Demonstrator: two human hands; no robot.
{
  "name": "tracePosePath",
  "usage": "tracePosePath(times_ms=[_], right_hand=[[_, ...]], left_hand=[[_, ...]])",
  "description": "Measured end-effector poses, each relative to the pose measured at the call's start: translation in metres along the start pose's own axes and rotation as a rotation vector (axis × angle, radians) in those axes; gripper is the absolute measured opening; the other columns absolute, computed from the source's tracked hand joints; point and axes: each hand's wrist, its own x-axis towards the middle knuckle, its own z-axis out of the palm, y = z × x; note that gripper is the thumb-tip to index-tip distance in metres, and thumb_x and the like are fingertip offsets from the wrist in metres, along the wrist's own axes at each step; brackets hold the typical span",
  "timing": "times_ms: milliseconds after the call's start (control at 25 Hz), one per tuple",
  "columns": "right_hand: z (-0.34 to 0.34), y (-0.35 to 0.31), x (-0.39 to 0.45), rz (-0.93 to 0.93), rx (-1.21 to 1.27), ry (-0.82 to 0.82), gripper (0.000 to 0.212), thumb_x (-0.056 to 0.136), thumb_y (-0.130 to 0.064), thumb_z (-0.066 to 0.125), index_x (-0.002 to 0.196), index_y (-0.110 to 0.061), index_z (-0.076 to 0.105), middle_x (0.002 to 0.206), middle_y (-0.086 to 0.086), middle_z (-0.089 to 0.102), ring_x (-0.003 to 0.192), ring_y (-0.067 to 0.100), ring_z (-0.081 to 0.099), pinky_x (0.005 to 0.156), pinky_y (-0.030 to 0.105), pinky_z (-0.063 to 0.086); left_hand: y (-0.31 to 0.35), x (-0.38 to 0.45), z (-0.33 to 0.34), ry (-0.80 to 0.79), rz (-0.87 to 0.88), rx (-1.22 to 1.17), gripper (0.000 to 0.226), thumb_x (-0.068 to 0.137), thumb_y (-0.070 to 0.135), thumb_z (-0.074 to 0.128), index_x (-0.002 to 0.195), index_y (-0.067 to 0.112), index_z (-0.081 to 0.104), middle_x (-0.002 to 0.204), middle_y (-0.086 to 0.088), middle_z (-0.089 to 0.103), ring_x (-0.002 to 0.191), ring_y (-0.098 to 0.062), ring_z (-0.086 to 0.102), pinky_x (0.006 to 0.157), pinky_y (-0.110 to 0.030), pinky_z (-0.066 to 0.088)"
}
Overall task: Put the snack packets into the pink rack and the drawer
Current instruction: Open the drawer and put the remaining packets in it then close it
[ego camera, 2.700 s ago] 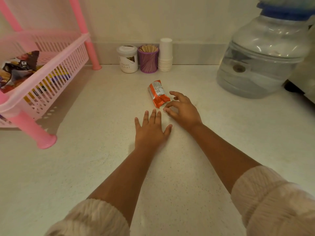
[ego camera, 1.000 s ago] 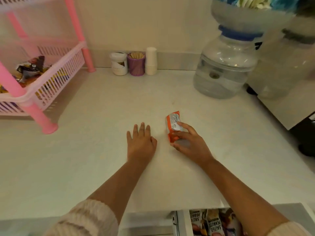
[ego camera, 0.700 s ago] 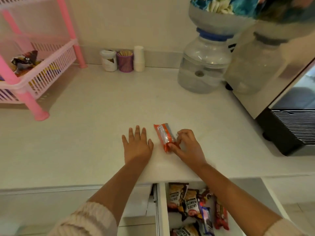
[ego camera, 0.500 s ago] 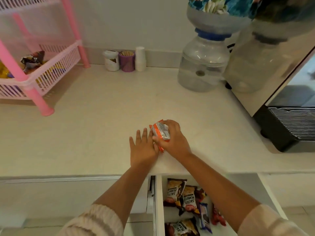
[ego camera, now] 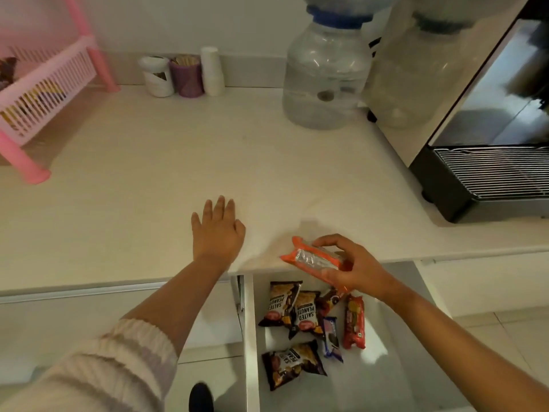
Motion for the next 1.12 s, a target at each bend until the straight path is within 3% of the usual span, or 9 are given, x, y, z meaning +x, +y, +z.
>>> tracePosePath(times_ms=[80, 200, 280, 440, 520, 680, 840, 1000, 1120], right_hand=[[-0.010, 0.021, -0.027, 0.010, -0.092, -0.102, 0.050, 0.064, -0.043, 0.068, 0.112, -0.044, 0.053, 0.116, -0.012, 0.054, 0.097, 0.013, 0.062, 0.066, 0.022, 0.054], [-0.011, 0.071, -0.046, 0.122, -0.550, -0.304, 0.054, 0.068, -0.042, 0.069, 0.117, -0.050, 0.046, 0.117, -0.020, 0.049, 0.102, 0.006, 0.054, 0.081, 0.021, 0.051], [-0.005, 0.108, -0.055, 0.255, -0.716, -0.473, 0.057, 0.071, -0.037, 0.068, 0.122, -0.042, 0.045, 0.121, -0.018, 0.050, 0.105, 0.006, 0.051, 0.086, 0.022, 0.046], [0.011, 0.153, -0.063, 0.517, -0.768, -0.695, 0.060, 0.074, -0.029, 0.068, 0.128, -0.030, 0.043, 0.129, -0.005, 0.049, 0.105, 0.014, 0.050, 0.072, 0.021, 0.045], [0.017, 0.164, -0.063, 0.539, -0.786, -0.731, 0.062, 0.073, -0.023, 0.069, 0.128, -0.031, 0.043, 0.129, -0.003, 0.048, 0.101, 0.015, 0.050, 0.064, 0.020, 0.044], [0.022, 0.183, -0.064, 0.488, -0.861, -0.793, 0.068, 0.075, -0.017, 0.070, 0.133, -0.033, 0.038, 0.134, -0.003, 0.044, 0.100, 0.016, 0.049, 0.065, 0.021, 0.044], [0.016, 0.183, -0.065, 0.518, -0.825, -0.623, 0.059, 0.080, -0.029, 0.066, 0.133, -0.029, 0.040, 0.135, -0.001, 0.048, 0.118, 0.019, 0.050, 0.092, 0.027, 0.043], [-0.007, 0.150, -0.077, 0.364, -0.736, -0.394, 0.046, 0.089, -0.028, 0.057, 0.133, -0.027, 0.043, 0.132, -0.004, 0.049, 0.113, 0.011, 0.050, 0.090, 0.017, 0.039], [-0.018, 0.119, -0.118, 0.312, -0.632, -0.150, 0.045, 0.087, -0.043, 0.055, 0.130, -0.037, 0.042, 0.130, -0.017, 0.045, 0.112, 0.001, 0.049, 0.090, 0.010, 0.036]], left_hand=[[0.001, 0.000, -0.001, -0.010, -0.004, 0.008, 0.054, 0.095, 0.032, 0.020, 0.146, 0.017, 0.017, 0.156, -0.004, 0.014, 0.143, -0.026, 0.009, 0.114, -0.050, 0.012], [0.001, 0.001, -0.001, -0.011, 0.000, 0.025, 0.054, 0.095, 0.034, 0.019, 0.146, 0.017, 0.017, 0.156, -0.004, 0.014, 0.143, -0.026, 0.009, 0.114, -0.051, 0.013], [0.000, 0.000, -0.001, -0.015, 0.000, 0.023, 0.054, 0.095, 0.034, 0.020, 0.146, 0.017, 0.017, 0.156, -0.005, 0.014, 0.143, -0.026, 0.009, 0.114, -0.051, 0.012], [0.001, 0.000, -0.001, -0.022, -0.006, 0.031, 0.055, 0.095, 0.034, 0.020, 0.147, 0.017, 0.016, 0.156, -0.004, 0.013, 0.143, -0.026, 0.008, 0.115, -0.050, 0.012], [0.001, -0.001, -0.001, -0.018, -0.004, 0.028, 0.054, 0.095, 0.034, 0.020, 0.147, 0.017, 0.016, 0.156, -0.004, 0.013, 0.143, -0.026, 0.008, 0.115, -0.050, 0.011], [0.001, -0.001, -0.001, -0.025, -0.008, 0.029, 0.054, 0.095, 0.034, 0.021, 0.147, 0.018, 0.015, 0.156, -0.004, 0.012, 0.143, -0.025, 0.007, 0.115, -0.049, 0.010], [0.001, 0.000, -0.001, -0.016, -0.002, 0.025, 0.054, 0.095, 0.034, 0.022, 0.146, 0.017, 0.018, 0.156, -0.004, 0.014, 0.143, -0.026, 0.009, 0.115, -0.050, 0.012], [-0.001, 0.001, -0.001, -0.013, 0.006, 0.023, 0.054, 0.095, 0.034, 0.023, 0.146, 0.017, 0.020, 0.155, -0.005, 0.016, 0.143, -0.027, 0.010, 0.114, -0.051, 0.013], [-0.001, 0.000, 0.001, -0.012, 0.017, 0.028, 0.054, 0.095, 0.034, 0.023, 0.146, 0.016, 0.020, 0.155, -0.006, 0.017, 0.143, -0.028, 0.011, 0.114, -0.052, 0.014]])
